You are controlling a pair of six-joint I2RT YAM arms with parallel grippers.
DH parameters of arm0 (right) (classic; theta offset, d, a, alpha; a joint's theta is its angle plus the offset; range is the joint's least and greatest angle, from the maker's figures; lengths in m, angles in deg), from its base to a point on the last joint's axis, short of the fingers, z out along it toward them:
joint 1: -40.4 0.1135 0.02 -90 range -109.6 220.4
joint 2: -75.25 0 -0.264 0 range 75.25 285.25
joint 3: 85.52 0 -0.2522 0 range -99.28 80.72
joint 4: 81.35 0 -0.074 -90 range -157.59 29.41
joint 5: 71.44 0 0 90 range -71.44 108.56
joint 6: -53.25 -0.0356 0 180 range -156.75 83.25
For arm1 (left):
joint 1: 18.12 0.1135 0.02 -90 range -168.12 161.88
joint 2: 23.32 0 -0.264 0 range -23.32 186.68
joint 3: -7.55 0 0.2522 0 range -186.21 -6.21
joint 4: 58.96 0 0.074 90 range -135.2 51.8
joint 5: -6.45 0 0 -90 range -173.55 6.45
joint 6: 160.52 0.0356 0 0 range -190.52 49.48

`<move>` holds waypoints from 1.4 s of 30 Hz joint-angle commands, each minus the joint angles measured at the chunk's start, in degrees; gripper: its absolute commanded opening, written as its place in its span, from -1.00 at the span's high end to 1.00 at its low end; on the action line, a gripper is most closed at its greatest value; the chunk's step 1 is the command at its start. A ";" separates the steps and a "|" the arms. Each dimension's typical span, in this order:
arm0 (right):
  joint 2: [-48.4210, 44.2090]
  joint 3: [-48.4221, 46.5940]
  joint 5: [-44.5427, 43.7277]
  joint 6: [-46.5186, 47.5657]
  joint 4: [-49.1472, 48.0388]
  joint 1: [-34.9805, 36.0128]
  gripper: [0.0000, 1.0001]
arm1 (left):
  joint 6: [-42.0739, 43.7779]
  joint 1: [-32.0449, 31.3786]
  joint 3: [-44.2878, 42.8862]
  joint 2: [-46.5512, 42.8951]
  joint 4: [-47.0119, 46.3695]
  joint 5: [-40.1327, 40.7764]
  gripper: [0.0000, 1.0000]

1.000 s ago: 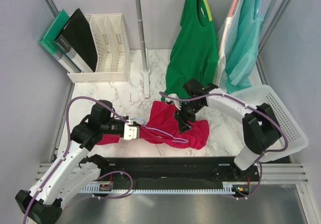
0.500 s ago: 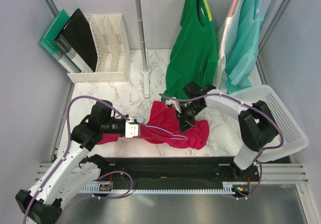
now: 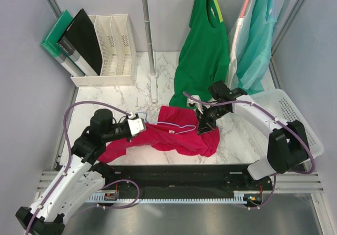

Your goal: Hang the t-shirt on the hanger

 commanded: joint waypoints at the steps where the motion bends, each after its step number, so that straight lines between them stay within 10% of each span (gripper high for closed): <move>1: -2.74 1.52 1.80 0.70 -0.81 -0.18 1.00 | -8.30 -0.18 -0.49 1.18 -5.96 5.34 0.96; 11: -3.09 -2.34 1.97 1.31 2.00 -3.43 1.00 | 3.90 -0.18 0.12 -0.57 0.80 -2.65 0.97; 42: -12.06 -9.11 -2.06 -11.43 -3.18 7.81 1.00 | -0.05 -6.59 -11.48 15.43 -5.26 -7.93 0.97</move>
